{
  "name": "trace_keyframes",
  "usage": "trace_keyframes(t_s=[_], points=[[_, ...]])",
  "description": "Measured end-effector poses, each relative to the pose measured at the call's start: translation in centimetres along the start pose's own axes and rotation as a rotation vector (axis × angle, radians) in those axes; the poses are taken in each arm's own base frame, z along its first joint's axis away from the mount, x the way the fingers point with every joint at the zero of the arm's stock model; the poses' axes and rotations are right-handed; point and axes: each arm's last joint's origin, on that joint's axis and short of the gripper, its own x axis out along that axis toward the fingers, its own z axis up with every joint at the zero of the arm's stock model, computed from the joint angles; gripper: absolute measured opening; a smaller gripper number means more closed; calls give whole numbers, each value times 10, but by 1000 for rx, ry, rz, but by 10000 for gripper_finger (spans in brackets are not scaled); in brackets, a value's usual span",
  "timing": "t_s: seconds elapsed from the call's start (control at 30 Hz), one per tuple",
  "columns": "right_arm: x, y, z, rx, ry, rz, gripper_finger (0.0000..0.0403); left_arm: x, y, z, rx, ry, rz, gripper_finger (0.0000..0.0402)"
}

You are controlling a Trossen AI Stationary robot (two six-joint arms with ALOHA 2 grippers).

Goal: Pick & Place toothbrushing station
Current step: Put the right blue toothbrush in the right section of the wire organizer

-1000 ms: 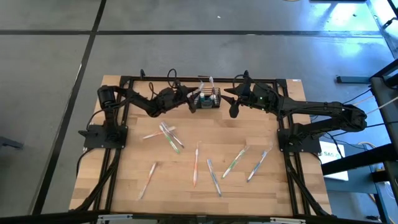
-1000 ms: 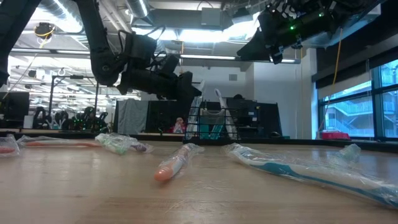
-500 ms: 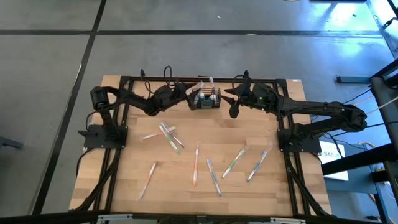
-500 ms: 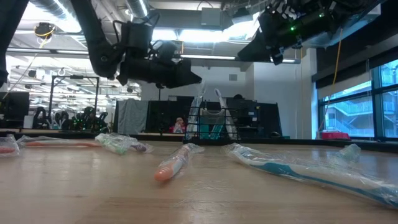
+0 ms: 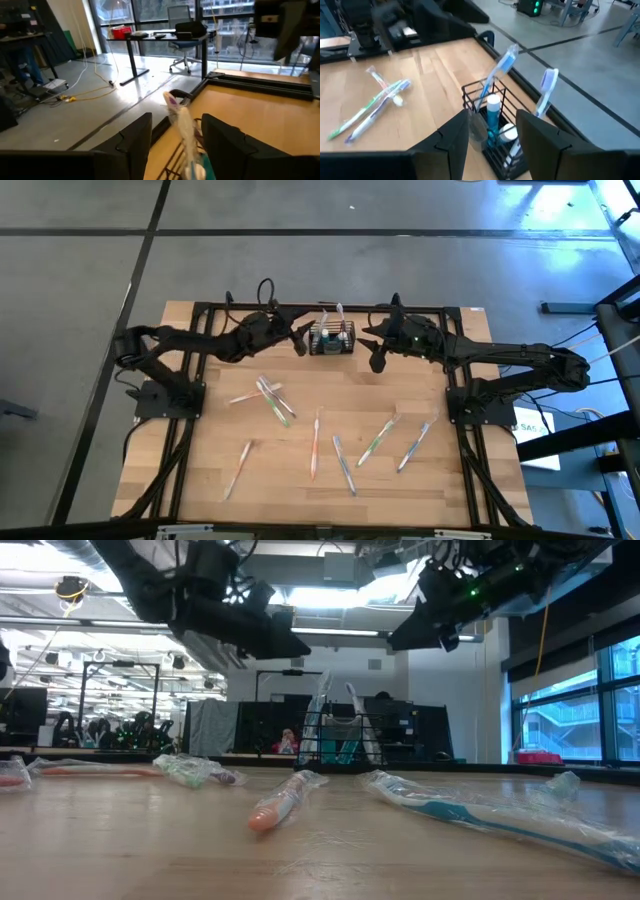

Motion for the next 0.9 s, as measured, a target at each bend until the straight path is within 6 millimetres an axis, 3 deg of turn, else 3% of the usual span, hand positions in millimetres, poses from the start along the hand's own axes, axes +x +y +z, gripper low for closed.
trace_keyframes(t_s=[0.27, 0.53, 0.9], points=[[-1, 7, -10, 38, 113, 156, 167, -24, -15, 12, 35, 105, -80, 169], [-6, 22, -24, 90, 262, 197, 167, -46, -34, 13, 48, 214, -170, 169], [-21, 50, -47, 218, 536, 260, 167, -56, -50, 11, 68, 253, -234, 169]])
